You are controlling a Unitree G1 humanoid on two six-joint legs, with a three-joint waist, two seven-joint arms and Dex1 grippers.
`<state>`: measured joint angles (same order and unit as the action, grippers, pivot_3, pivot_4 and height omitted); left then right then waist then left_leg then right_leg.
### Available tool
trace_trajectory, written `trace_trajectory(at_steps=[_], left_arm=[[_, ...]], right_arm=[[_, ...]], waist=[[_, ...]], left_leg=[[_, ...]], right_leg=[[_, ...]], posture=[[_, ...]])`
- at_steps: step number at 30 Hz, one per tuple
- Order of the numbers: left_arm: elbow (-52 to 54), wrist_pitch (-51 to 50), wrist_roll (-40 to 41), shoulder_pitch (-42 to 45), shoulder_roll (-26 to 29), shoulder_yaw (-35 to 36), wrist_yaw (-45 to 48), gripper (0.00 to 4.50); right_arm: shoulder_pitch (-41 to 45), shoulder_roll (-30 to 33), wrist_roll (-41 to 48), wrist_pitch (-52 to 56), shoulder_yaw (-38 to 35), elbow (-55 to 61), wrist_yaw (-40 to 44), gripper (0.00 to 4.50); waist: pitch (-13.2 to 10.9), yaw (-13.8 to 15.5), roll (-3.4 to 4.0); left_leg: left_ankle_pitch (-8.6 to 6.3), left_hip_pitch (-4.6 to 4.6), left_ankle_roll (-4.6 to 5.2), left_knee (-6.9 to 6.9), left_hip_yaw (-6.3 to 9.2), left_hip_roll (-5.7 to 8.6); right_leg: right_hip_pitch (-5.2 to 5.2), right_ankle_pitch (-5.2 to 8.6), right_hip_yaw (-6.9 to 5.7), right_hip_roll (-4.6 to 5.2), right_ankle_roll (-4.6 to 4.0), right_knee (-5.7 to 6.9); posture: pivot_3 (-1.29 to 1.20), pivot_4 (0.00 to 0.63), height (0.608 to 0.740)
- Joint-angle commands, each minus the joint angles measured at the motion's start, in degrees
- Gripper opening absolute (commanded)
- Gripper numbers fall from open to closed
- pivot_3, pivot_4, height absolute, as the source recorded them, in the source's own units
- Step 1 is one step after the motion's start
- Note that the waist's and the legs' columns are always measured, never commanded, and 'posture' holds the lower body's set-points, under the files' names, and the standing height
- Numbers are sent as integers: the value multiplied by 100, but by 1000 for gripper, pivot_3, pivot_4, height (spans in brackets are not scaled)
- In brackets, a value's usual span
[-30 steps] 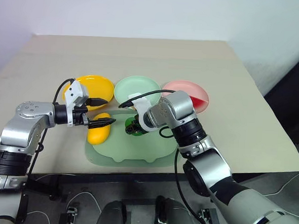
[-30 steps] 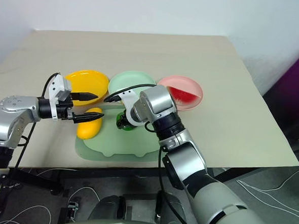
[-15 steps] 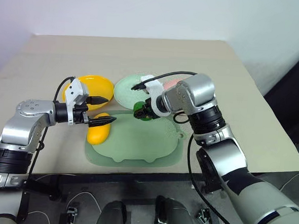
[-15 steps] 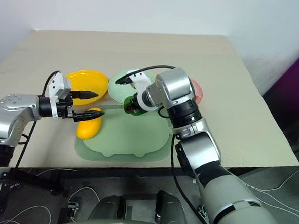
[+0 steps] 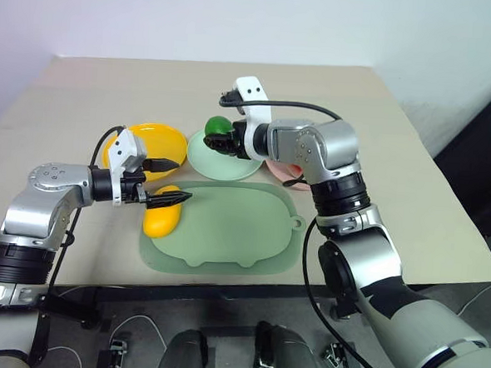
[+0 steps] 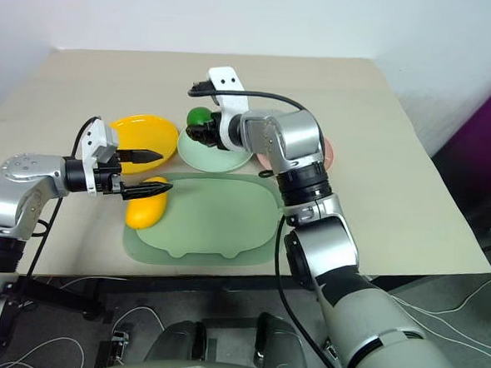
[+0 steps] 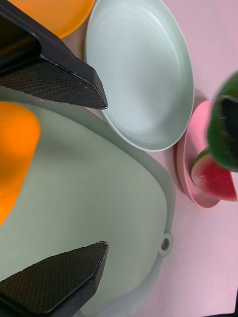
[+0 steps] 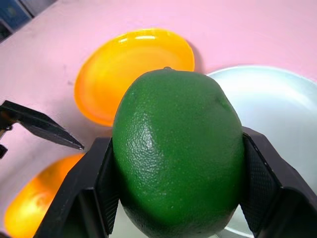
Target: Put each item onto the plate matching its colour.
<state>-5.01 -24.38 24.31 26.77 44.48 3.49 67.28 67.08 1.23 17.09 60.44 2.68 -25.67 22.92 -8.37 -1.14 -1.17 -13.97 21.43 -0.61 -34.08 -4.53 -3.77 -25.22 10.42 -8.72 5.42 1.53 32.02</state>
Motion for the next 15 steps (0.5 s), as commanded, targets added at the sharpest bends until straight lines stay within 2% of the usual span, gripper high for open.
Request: trace_trajectory(at_steps=[1, 15], left_arm=[[103, 15, 29, 92, 86, 103, 2, 4500], [350, -99, 96, -42, 151, 178, -65, 4500]], right_arm=[[181, -55, -2, -515, -165, -279, 35, 2779], [535, -248, -233, -2925, -468, -2632, 198, 2779]], waist=[[0, -1, -1], [-1, -2, 1]], left_leg=[[4, 0, 7, 0, 0, 0], [6, -2, 11, 0, -1, 0]], right_leg=[[0, 0, 0, 0, 0, 1], [2, 0, 0, -3, 0, 4]], posture=[[0, 150, 740], [0, 150, 740]])
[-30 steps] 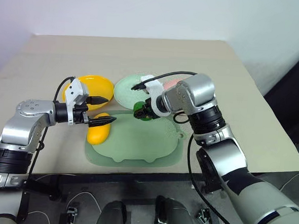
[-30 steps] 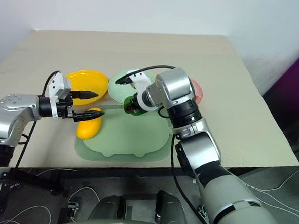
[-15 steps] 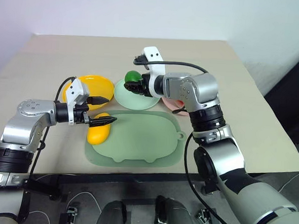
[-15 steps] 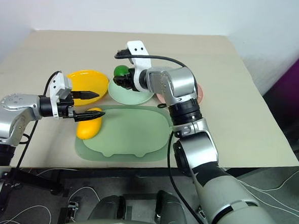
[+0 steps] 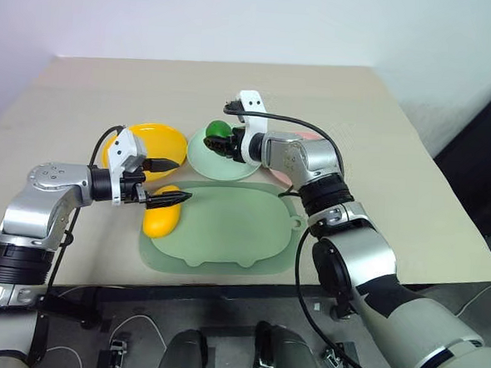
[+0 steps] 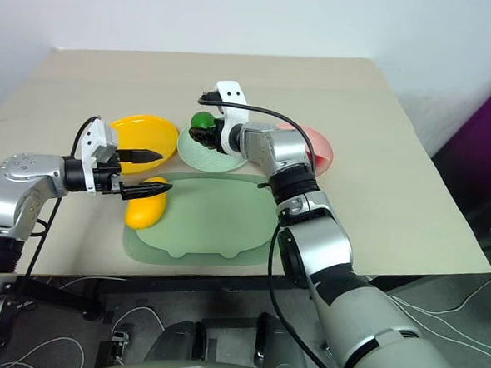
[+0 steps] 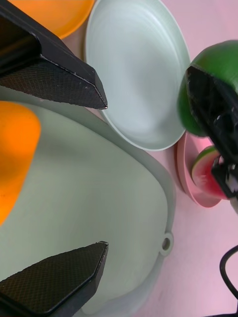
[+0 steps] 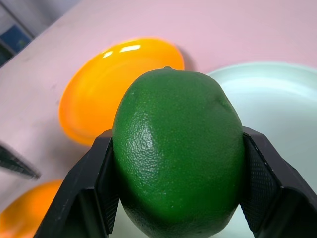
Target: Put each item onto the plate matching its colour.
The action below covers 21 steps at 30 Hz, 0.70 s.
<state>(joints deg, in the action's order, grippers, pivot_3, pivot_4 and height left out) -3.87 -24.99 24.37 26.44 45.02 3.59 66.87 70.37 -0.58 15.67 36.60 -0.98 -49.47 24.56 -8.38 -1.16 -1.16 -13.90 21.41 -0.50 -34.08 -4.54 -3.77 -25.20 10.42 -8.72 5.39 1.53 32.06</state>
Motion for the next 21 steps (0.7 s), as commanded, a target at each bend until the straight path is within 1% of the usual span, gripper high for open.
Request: trace_trajectory(at_steps=[1, 6, 9, 14, 21], left_arm=[[250, -47, 95, -19, 105, 172, -26, 4500], [355, -128, 125, -57, 138, 208, -62, 4500], [413, -151, 137, -89, 155, 222, -83, 4500], [469, -197, 159, -114, 193, 276, -90, 4500], [553, -249, 179, -177, 245, 332, -94, 4500]], right_arm=[[225, -80, -108, -678, -120, -368, 42, 2779], [305, -145, -259, -1364, -252, -1334, -74, 2779], [287, -178, -313, -1612, -341, -1694, -85, 2779], [198, -222, -565, -1948, -295, -1984, -113, 2779], [107, -264, -798, -2197, -261, -2083, -52, 2779]], waist=[[0, 0, 1], [-1, -6, 1], [-1, -4, 2], [-1, -5, 2], [-1, -4, 2]], left_leg=[[0, 0, 0, 0, 0, 0], [1, -2, 1, 0, 0, 0], [1, -2, 1, 0, -1, 0], [1, -3, 2, 0, 0, 0], [1, -4, 2, -1, 0, -1]], right_leg=[[0, 0, 0, 0, 0, 0], [0, -1, 0, -1, 1, 3], [0, -1, 0, -1, 1, 2], [1, -4, 1, -2, 6, 6], [2, -3, 1, -2, 4, 6]], posture=[[0, 150, 740], [0, 150, 740], [0, 150, 740], [0, 150, 740], [0, 150, 740]])
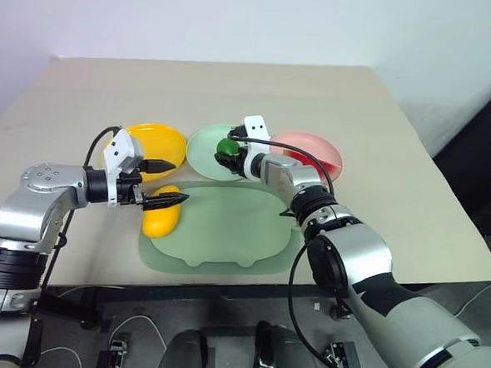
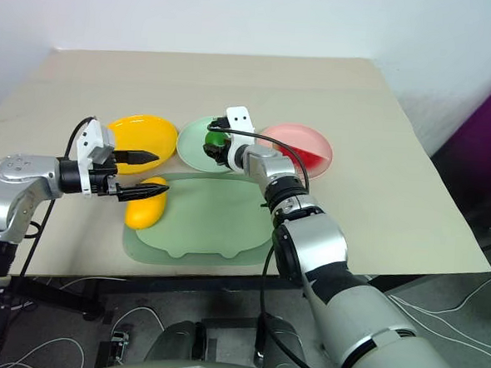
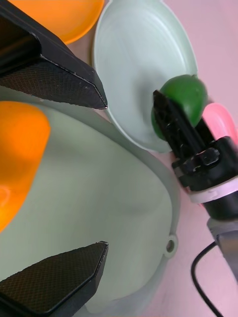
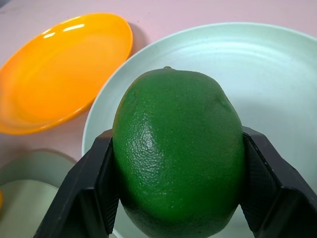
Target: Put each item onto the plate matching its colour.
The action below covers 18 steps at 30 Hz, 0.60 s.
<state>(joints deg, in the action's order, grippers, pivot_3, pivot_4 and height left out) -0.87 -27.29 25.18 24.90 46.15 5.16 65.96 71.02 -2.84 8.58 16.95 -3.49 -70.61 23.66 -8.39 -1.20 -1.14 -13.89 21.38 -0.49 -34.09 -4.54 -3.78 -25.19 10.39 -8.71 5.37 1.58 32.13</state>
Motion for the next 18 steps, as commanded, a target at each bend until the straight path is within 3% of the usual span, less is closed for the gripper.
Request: trace_trajectory(at_steps=[1, 13, 18], left_arm=[[268, -26, 106, -35, 141, 184, -6, 4500], [499, -121, 206, -256, 254, 334, -73, 4500], [537, -139, 240, -305, 290, 356, -112, 4500]], right_arm=[[24, -41, -124, -276, -3, 27, 43, 2779], [-144, -45, -549, -651, 72, -190, -55, 2779], [-143, -48, -596, -654, 29, -215, -105, 4410]], waist=[[0, 2, 0], [0, 0, 0], [0, 0, 0]], left_leg=[[0, 0, 0, 0, 0, 0], [0, -3, 0, -1, 0, 0], [0, -4, 0, -1, 0, 0]], right_leg=[[1, 0, 0, 0, 0, 0], [3, 0, 0, 0, 0, 1], [4, 1, 0, 0, -2, 1]], posture=[[0, 150, 740], [0, 150, 740], [0, 150, 740]])
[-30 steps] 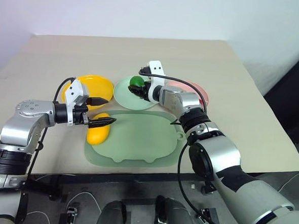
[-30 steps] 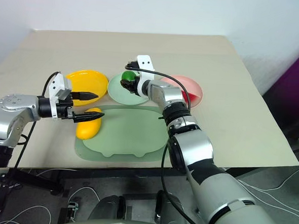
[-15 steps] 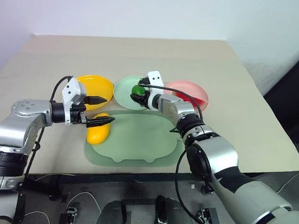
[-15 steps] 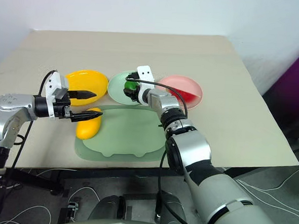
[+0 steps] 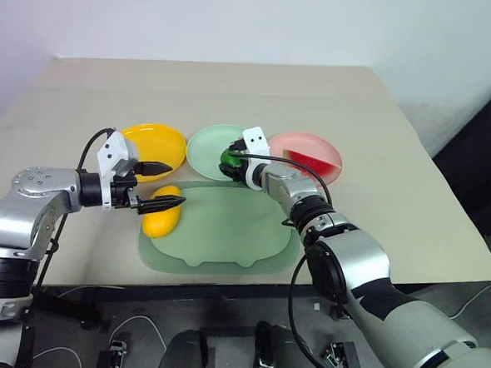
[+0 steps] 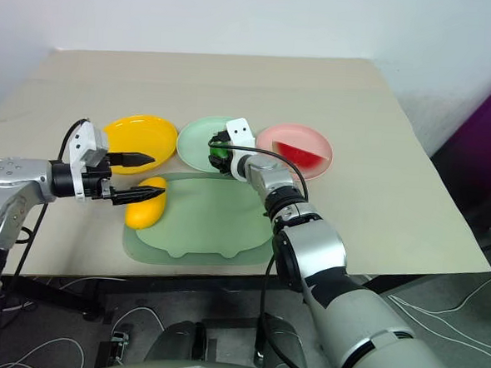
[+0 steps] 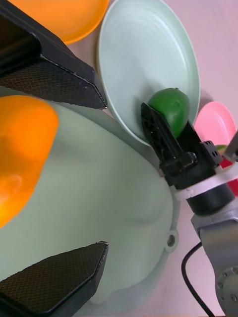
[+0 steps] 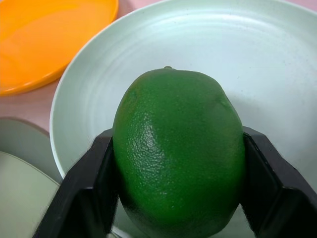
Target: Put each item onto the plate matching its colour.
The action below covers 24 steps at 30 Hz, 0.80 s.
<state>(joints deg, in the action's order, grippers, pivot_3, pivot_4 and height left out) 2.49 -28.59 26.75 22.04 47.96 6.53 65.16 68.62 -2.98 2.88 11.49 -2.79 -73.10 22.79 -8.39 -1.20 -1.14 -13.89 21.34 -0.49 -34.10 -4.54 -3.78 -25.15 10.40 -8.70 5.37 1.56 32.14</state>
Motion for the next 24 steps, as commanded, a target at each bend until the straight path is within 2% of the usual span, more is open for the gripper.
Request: trace_trajectory(at_steps=[1, 8, 14, 24], left_arm=[[197, -7, 88, -18, 114, 214, -38, 4500], [178, 15, 105, -5, 133, 193, -36, 4500], [198, 6, 126, -28, 194, 240, -27, 4500], [664, -290, 391, -541, 514, 746, -76, 4500]], right_arm=[[109, -36, -41, -116, -34, 37, -17, 4485], [139, -9, -89, -151, -38, 71, -74, 4485], [356, 111, 230, -258, -431, 219, -106, 4485], [385, 311, 527, 155, -627, 843, 144, 4485]], waist=[[0, 0, 0], [0, 0, 0], [0, -1, 1], [-1, -9, 1]], left_leg=[[0, 0, 0, 0, 0, 0], [0, -1, 0, -1, 0, 0], [0, -1, 0, -1, 0, 0], [0, -2, 0, -1, 0, -1]], right_leg=[[0, 0, 0, 0, 0, 0], [2, -1, 0, 0, 1, 1], [2, -1, 0, 0, 1, 1], [2, -1, 2, -2, 1, 2]], posture=[[0, 150, 740], [0, 150, 740], [0, 150, 740], [0, 150, 740]])
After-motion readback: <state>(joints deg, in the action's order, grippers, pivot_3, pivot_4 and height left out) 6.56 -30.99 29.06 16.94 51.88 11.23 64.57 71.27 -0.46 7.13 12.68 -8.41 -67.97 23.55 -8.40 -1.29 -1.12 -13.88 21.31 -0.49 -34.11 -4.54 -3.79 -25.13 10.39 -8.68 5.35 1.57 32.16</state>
